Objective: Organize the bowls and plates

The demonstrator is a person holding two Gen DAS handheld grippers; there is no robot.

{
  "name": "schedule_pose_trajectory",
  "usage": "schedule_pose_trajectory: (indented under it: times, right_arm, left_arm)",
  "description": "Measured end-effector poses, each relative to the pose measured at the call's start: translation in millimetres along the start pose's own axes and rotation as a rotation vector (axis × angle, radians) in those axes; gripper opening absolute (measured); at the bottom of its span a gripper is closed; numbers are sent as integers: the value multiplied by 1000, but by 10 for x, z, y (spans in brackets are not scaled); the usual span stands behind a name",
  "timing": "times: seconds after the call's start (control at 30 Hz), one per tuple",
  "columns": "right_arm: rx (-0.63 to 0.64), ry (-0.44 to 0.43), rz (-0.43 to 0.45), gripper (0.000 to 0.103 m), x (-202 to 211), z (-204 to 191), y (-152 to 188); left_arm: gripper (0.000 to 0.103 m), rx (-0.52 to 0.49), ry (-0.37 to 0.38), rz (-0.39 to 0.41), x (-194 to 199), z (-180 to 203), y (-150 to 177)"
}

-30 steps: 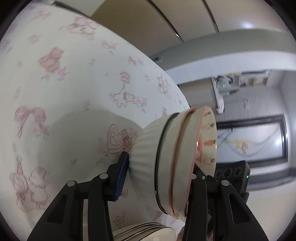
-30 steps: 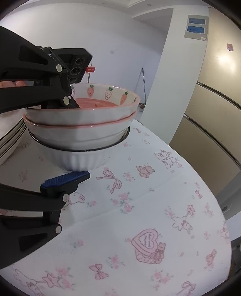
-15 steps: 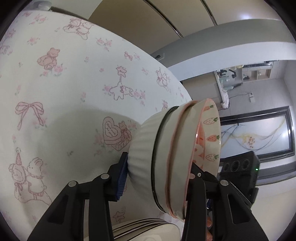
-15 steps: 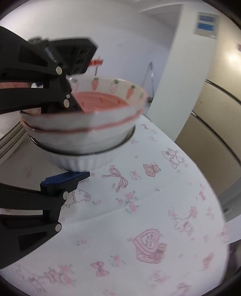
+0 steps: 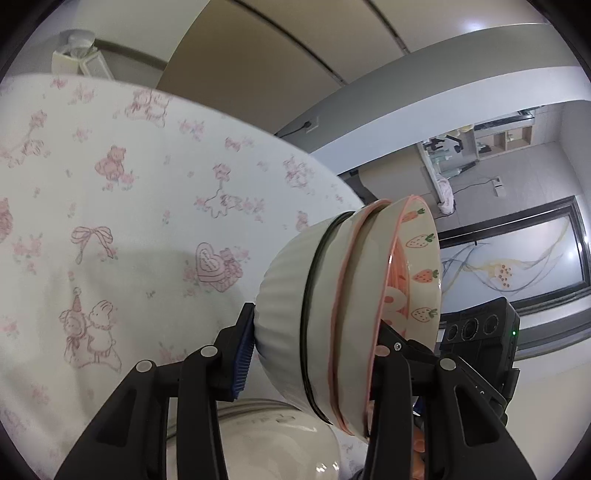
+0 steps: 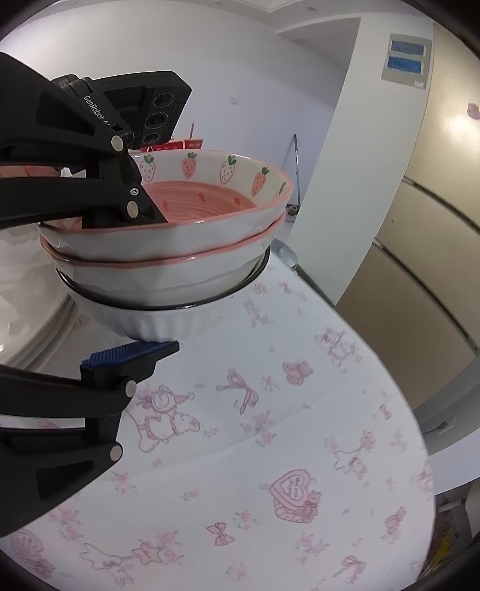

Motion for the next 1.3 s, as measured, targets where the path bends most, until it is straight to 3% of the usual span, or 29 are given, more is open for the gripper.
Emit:
schedule_pose_trajectory:
  times: [0.3, 0.93, 1.3]
  right_arm:
    - [12, 8, 108, 41, 364, -236, 30]
    - [109, -49, 189, 42, 813, -856, 108]
    - [102, -67, 161, 42, 891, -1049, 204]
  left_arm:
    - [43, -40, 50, 63, 334, 267, 105]
    - [44, -145, 38, 172, 1119, 740, 413]
    - [45, -123, 13, 196, 1409, 749, 537]
Point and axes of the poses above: each gripper's, at about its wrist camera, not at the fingertips, and x roughly against the way its jaws point, z to its right, y to its underside, the point moved 7 cm from there along -x, roughly the way its jaws point, and after that the axes turned 8 degrees about x, right-handed, at the moved point
